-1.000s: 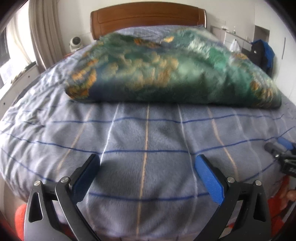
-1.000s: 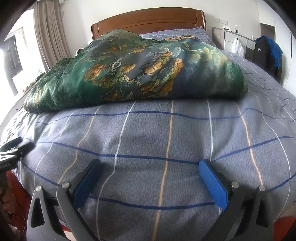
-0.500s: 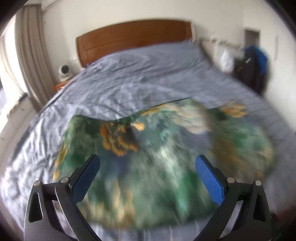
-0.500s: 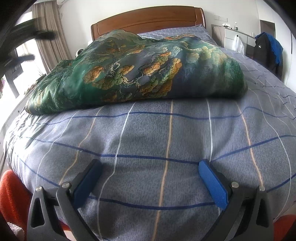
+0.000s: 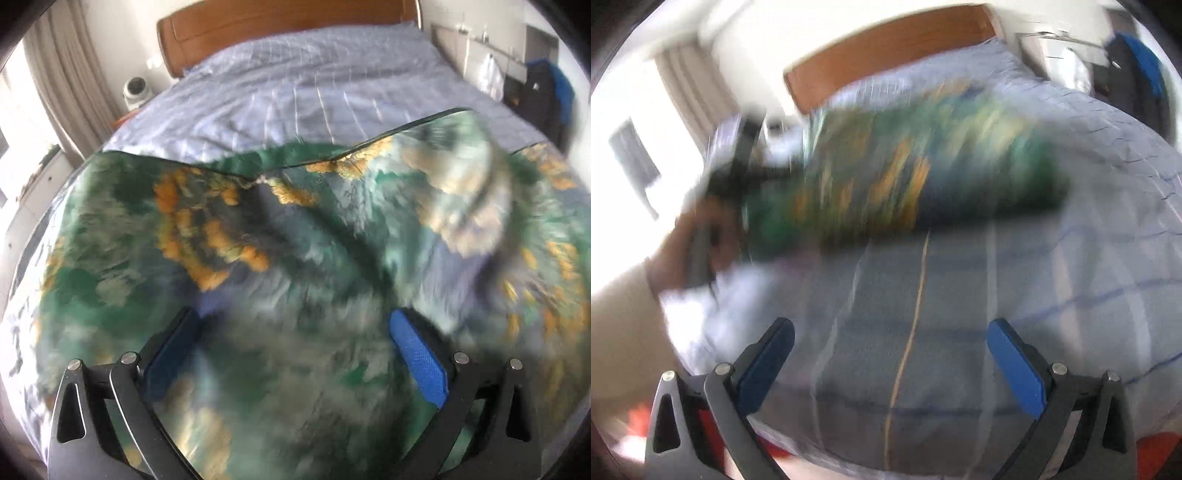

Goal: Fold large clothes

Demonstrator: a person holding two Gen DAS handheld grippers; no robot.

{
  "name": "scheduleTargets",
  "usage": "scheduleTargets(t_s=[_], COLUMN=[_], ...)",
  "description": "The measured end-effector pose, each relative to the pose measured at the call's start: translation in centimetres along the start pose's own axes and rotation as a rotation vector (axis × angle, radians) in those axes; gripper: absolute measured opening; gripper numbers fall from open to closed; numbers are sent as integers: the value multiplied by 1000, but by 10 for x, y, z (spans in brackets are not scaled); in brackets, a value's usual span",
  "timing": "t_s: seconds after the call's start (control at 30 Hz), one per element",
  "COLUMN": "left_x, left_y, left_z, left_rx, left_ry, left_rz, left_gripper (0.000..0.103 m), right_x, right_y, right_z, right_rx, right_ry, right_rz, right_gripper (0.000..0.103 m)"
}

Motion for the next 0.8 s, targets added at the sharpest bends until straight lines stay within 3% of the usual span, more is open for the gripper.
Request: scheduleTargets(t_s=[0.07, 0.13, 0.27, 0.37, 0.43, 0.47, 0.5, 0.53, 0.6, 0.73, 0.8], left_x=[-2, -1, -11, -17, -11, -6, -1, 1, 0, -14, -3], left_y=[5, 15, 17, -5, -18, -25, -28, -28, -27, -20, -19], left_z=[16, 30, 40, 27, 13, -4, -20, -32, -46, -51, -43], left_rx=[-28, -45, -76, -71, -45, 7, 50, 78, 93, 47, 52], left_ry=[8, 17, 9, -42, -72, -97, -111, -116, -135, -177, -101], left_rz=[-10, -16, -56, -82, -37, 6, 39, 62, 73, 5, 32], left_gripper=[103, 103, 103, 103, 103, 103, 103, 103, 103, 103, 102], right_x=[-32, -67, -128, -136, -131, -128, -126, -122, -116, -77, -47], right_y=[-34, -64, -104, -116, -114, -113, -113, -114, -117, -146, -162], right_z=[15, 11, -39, -81, -105, -114, -119, -121, -115, -70, -51], right_rx=[-57, -54, 65, 152, 209, 228, 235, 252, 251, 164, 124], right_ry=[-67, -131, -217, -295, -324, -303, -286, -262, -294, -299, -301], right_rz=[-113, -230, -418, -455, -483, -484, -476, -461, -478, -325, -253], right_gripper=[103, 103, 103, 103, 103, 98, 73, 63, 44, 40, 39])
Point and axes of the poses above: each gripper's, at about its wrist camera, not at the fingertips, and z roughly against the way its jaws point, x to its left, y to its underside, the point moved 3 cm from there along -z, roughly the way its jaws point, and after that the axes turned 8 degrees about y, right-handed, at the moved point
